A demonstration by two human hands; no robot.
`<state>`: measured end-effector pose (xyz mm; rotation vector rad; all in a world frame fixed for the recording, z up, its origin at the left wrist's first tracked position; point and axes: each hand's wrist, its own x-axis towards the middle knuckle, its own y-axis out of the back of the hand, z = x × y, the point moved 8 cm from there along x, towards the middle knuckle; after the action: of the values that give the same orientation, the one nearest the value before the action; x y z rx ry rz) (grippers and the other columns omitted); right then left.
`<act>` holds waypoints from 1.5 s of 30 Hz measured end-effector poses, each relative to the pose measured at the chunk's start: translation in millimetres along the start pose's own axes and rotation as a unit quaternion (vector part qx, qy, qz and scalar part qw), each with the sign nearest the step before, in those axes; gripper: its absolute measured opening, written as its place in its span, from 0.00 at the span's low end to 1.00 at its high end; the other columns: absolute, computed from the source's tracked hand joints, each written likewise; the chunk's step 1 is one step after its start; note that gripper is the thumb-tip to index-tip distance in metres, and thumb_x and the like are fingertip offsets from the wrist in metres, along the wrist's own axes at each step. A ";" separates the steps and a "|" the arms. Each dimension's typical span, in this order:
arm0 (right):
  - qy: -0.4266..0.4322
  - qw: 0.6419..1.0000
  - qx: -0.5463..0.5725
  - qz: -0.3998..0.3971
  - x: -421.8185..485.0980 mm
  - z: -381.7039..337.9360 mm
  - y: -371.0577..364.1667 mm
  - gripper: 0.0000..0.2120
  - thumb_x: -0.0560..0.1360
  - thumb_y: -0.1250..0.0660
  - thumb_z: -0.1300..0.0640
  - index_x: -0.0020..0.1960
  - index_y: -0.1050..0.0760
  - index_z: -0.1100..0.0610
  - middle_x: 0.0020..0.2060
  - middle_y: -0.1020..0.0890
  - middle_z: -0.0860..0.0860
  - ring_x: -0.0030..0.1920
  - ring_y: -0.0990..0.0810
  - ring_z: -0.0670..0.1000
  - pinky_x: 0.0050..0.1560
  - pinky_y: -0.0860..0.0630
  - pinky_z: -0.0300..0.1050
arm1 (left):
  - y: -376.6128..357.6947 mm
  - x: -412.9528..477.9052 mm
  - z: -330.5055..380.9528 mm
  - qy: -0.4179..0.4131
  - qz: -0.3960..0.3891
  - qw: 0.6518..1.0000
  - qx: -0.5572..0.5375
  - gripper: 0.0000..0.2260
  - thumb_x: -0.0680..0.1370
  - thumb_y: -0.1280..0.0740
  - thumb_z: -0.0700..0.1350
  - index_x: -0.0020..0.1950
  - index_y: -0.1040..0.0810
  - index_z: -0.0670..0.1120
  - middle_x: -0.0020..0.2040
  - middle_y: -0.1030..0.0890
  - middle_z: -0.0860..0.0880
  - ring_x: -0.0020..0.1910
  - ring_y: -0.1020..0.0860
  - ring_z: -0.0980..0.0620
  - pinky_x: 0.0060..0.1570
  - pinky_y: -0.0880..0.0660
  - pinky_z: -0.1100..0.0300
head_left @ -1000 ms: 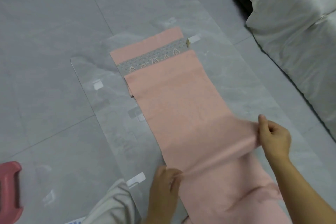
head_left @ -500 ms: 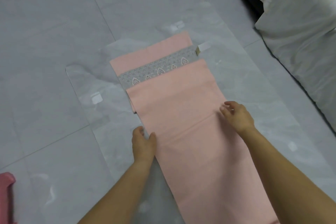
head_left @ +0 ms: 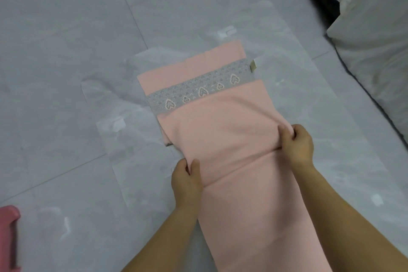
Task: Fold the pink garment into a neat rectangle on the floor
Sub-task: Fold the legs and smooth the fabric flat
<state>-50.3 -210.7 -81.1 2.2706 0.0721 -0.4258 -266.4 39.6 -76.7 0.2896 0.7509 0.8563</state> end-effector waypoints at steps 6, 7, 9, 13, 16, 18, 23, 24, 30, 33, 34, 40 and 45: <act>-0.019 0.990 0.111 0.084 -34.3 28.4 46.6 0.13 0.75 0.34 0.50 0.43 0.27 0.60 0.37 0.24 0.54 0.39 0.27 0.54 0.42 0.33 0.44 | 9.2 -63.1 -9.9 -0.017 0.010 0.999 -0.029 0.12 0.76 0.33 0.44 0.35 0.33 0.47 0.29 0.31 0.53 0.31 0.32 0.51 0.31 0.36 0.67; -0.022 0.988 0.118 0.093 -42.3 32.8 54.2 0.12 0.75 0.34 0.50 0.44 0.28 0.60 0.38 0.24 0.54 0.40 0.27 0.53 0.43 0.33 0.44 | 9.2 -74.9 -17.2 0.004 0.004 0.999 -0.048 0.07 0.75 0.32 0.44 0.41 0.29 0.46 0.34 0.25 0.52 0.36 0.26 0.49 0.35 0.32 0.67; -0.032 0.985 0.130 0.109 -58.0 44.5 67.5 0.11 0.75 0.33 0.51 0.48 0.28 0.58 0.39 0.25 0.52 0.41 0.27 0.52 0.44 0.33 0.43 | 7.4 -96.5 -35.7 0.057 -0.014 0.994 -0.097 0.18 0.73 0.30 0.44 0.59 0.31 0.47 0.50 0.19 0.45 0.50 0.20 0.46 0.51 0.25 0.55; -0.066 0.970 0.180 0.150 -90.1 76.6 93.2 0.09 0.74 0.33 0.52 0.48 0.33 0.42 0.31 0.31 0.50 0.35 0.29 0.51 0.48 0.30 0.47 | 9.8 -137.2 -40.2 0.015 -0.047 0.991 -0.124 0.25 0.72 0.30 0.37 0.65 0.30 0.55 0.40 0.21 0.44 0.37 0.23 0.62 0.43 0.27 0.70; -0.071 0.972 0.169 0.148 -108.0 95.7 106.6 0.09 0.74 0.33 0.53 0.45 0.33 0.42 0.31 0.31 0.51 0.34 0.30 0.51 0.47 0.30 0.43 | 13.4 -163.8 -39.4 -0.053 -0.054 0.993 -0.087 0.17 0.72 0.29 0.41 0.48 0.20 0.66 0.34 0.23 0.48 0.28 0.30 0.65 0.36 0.32 0.77; -0.060 0.978 0.147 0.136 -113.4 98.8 110.8 0.06 0.74 0.33 0.54 0.44 0.30 0.47 0.34 0.29 0.52 0.36 0.30 0.53 0.40 0.32 0.31 | 18.1 -170.3 -43.3 -0.060 -0.046 0.996 -0.055 0.10 0.67 0.32 0.54 0.41 0.22 0.72 0.29 0.24 0.56 0.27 0.30 0.66 0.33 0.33 0.77; -0.029 0.984 0.144 0.103 -99.7 64.5 106.7 0.07 0.74 0.33 0.55 0.42 0.25 0.59 0.38 0.22 0.52 0.41 0.25 0.50 0.42 0.30 0.36 | 25.7 -138.3 -47.5 -0.008 -0.048 0.994 -0.096 0.09 0.71 0.28 0.41 0.40 0.19 0.56 0.37 0.22 0.51 0.33 0.26 0.62 0.36 0.32 0.77; -0.023 0.985 0.142 0.094 -92.8 54.8 102.7 0.08 0.75 0.34 0.55 0.41 0.24 0.60 0.38 0.21 0.51 0.41 0.25 0.50 0.44 0.29 0.39 | 27.7 -126.4 -44.2 -0.010 -0.040 0.995 -0.095 0.10 0.73 0.29 0.39 0.42 0.21 0.55 0.37 0.23 0.51 0.33 0.28 0.62 0.36 0.32 0.76; 0.023 0.997 0.067 -0.033 -48.9 17.1 55.6 0.18 0.76 0.38 0.47 0.61 0.24 0.55 0.59 0.21 0.52 0.59 0.25 0.48 0.63 0.32 0.43 | 21.8 -57.8 -30.5 0.043 -0.005 0.997 -0.064 0.20 0.75 0.33 0.40 0.66 0.30 0.44 0.57 0.26 0.45 0.57 0.27 0.49 0.59 0.31 0.62; 0.090 0.983 -0.148 -0.068 -51.3 17.3 32.0 0.30 0.73 0.48 0.39 0.71 0.35 0.51 0.72 0.34 0.55 0.71 0.36 0.55 0.73 0.45 0.57 | 7.6 -54.6 -18.2 -0.074 -0.034 0.987 0.139 0.24 0.76 0.35 0.44 0.71 0.36 0.44 0.70 0.34 0.40 0.69 0.36 0.43 0.69 0.40 0.52; 0.116 0.971 -0.199 -0.057 -59.0 18.3 27.8 0.31 0.73 0.50 0.38 0.72 0.37 0.50 0.73 0.37 0.55 0.72 0.39 0.56 0.72 0.49 0.59 | -4.4 -64.8 -11.3 -0.164 -0.061 0.961 0.214 0.23 0.76 0.36 0.46 0.71 0.35 0.46 0.71 0.34 0.40 0.70 0.36 0.42 0.69 0.41 0.50; 0.171 0.914 -0.340 -0.143 -111.5 60.5 -10.9 0.33 0.72 0.63 0.35 0.75 0.49 0.42 0.77 0.49 0.50 0.76 0.51 0.55 0.73 0.55 0.60 | -68.3 -111.9 -54.0 -0.340 -0.252 0.752 0.505 0.30 0.68 0.45 0.62 0.69 0.35 0.56 0.72 0.34 0.48 0.70 0.38 0.42 0.60 0.32 0.37; 0.163 0.929 -0.297 -0.148 -115.0 74.2 -2.3 0.32 0.73 0.64 0.34 0.75 0.55 0.41 0.77 0.55 0.48 0.76 0.57 0.52 0.73 0.61 0.55 | -70.5 -111.7 -67.7 -0.339 -0.251 0.724 0.546 0.35 0.68 0.47 0.65 0.72 0.39 0.53 0.74 0.36 0.45 0.72 0.44 0.41 0.64 0.47 0.38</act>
<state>-179.7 -253.8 -91.0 1.7042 0.6346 -0.1419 -320.4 -95.2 -107.5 1.3146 0.5004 -0.3403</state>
